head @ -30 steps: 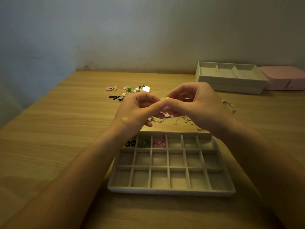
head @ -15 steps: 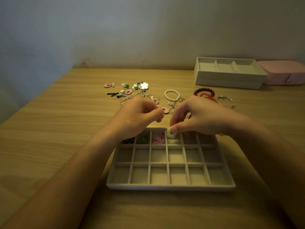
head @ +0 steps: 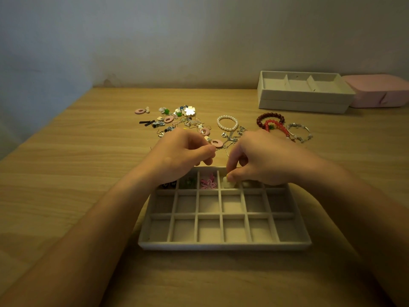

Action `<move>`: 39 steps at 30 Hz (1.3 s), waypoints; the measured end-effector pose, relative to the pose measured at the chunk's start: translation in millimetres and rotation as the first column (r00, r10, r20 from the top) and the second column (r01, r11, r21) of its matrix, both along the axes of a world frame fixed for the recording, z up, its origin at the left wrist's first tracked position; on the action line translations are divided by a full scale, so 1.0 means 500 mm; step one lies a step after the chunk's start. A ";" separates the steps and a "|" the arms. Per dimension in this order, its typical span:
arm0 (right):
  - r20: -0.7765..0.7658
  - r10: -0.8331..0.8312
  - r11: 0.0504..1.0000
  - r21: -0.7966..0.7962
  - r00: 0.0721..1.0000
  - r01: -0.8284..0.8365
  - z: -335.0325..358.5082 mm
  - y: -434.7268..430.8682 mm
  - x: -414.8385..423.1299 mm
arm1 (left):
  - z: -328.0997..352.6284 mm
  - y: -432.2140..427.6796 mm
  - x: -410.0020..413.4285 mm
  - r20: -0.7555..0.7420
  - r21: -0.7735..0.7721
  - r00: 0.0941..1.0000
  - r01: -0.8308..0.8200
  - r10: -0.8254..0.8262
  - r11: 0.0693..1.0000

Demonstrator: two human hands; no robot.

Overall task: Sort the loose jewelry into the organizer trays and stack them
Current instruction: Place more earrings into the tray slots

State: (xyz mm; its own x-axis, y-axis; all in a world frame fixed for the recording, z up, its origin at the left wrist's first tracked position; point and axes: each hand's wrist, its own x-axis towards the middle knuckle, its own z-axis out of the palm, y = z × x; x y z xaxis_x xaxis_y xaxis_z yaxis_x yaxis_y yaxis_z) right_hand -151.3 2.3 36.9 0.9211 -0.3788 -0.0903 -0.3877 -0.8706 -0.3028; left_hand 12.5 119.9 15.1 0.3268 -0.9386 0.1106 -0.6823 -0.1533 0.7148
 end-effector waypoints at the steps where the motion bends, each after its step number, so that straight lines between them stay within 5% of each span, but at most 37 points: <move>1: 0.002 -0.003 1.000 -0.025 1.000 0.003 -0.001 0.003 0.001 | 0.000 0.000 -0.001 0.004 0.003 1.000 -0.001 0.001 1.000; 5: 0.034 -0.027 0.998 -0.064 0.999 0.029 -0.002 0.003 0.003 | 0.005 0.002 -0.005 -0.002 0.016 1.000 -0.003 0.003 1.000; 12: 0.100 -0.036 0.993 0.117 0.994 0.024 0.011 -0.015 0.005 | 0.026 0.014 0.007 -0.062 -0.036 0.997 -0.049 0.047 0.998; 16: 0.225 -0.099 0.967 0.252 0.969 0.040 0.023 -0.019 0.036 | 0.016 0.011 0.073 -0.127 -0.177 0.944 -0.322 0.303 0.930; 20: 0.252 -0.162 0.936 0.347 0.954 0.068 0.021 -0.026 0.095 | -0.016 -0.002 0.143 0.109 -0.081 0.846 -0.516 0.522 0.853; 32: 0.253 -0.314 0.911 0.350 0.915 0.216 -0.028 -0.103 0.199 | -0.037 -0.092 0.156 0.326 0.073 0.901 -0.327 0.287 0.942; 39: 0.332 -0.314 0.911 0.368 0.889 0.185 -0.018 -0.114 0.171 | -0.018 -0.075 0.149 0.267 -0.156 0.862 -0.402 0.431 0.902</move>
